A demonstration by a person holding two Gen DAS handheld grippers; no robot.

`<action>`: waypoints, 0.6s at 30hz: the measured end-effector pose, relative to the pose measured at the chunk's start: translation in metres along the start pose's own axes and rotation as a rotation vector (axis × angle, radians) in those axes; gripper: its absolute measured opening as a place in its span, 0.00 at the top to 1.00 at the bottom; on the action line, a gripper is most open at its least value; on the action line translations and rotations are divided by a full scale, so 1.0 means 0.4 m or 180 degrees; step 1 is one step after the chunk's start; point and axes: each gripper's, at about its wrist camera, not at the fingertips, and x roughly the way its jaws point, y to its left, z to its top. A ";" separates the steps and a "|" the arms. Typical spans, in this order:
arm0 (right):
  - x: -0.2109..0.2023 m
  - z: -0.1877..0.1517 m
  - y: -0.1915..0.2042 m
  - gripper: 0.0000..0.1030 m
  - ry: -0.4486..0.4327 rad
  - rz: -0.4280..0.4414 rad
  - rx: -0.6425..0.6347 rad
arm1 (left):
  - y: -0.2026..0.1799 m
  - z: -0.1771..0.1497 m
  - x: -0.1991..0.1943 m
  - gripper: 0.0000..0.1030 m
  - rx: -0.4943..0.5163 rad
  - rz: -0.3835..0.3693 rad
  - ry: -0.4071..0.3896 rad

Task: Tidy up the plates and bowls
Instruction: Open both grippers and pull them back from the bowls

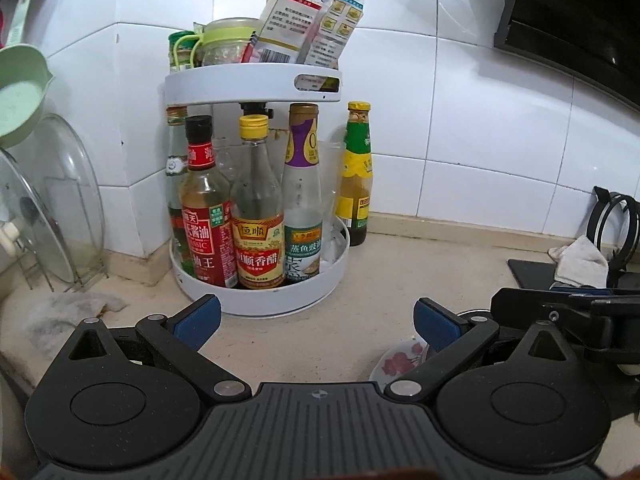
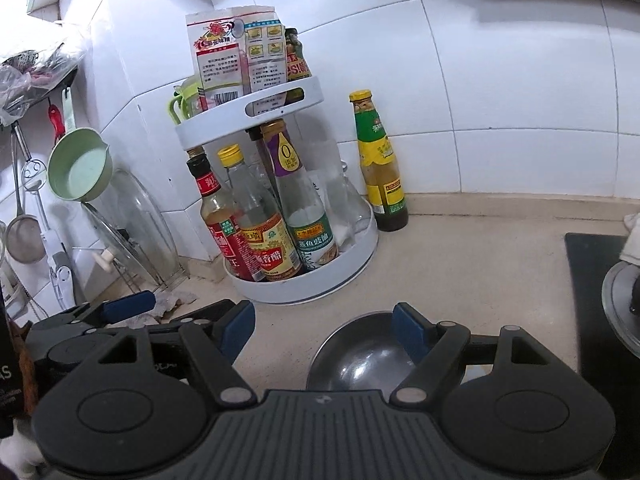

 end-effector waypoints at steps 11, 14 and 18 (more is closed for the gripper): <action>0.001 -0.026 -0.010 0.29 -0.0027 -0.0245 -0.0076 | 0.011 -0.005 -0.005 0.00 -0.0208 -0.0067 -0.0034; 0.004 -0.032 -0.014 0.29 -0.0087 -0.0346 -0.0108 | 0.005 -0.007 -0.008 0.00 -0.0198 -0.0060 -0.0046; 0.007 -0.029 -0.020 0.29 -0.0127 -0.0375 -0.0056 | -0.001 -0.010 -0.009 0.00 -0.0181 -0.0030 -0.0053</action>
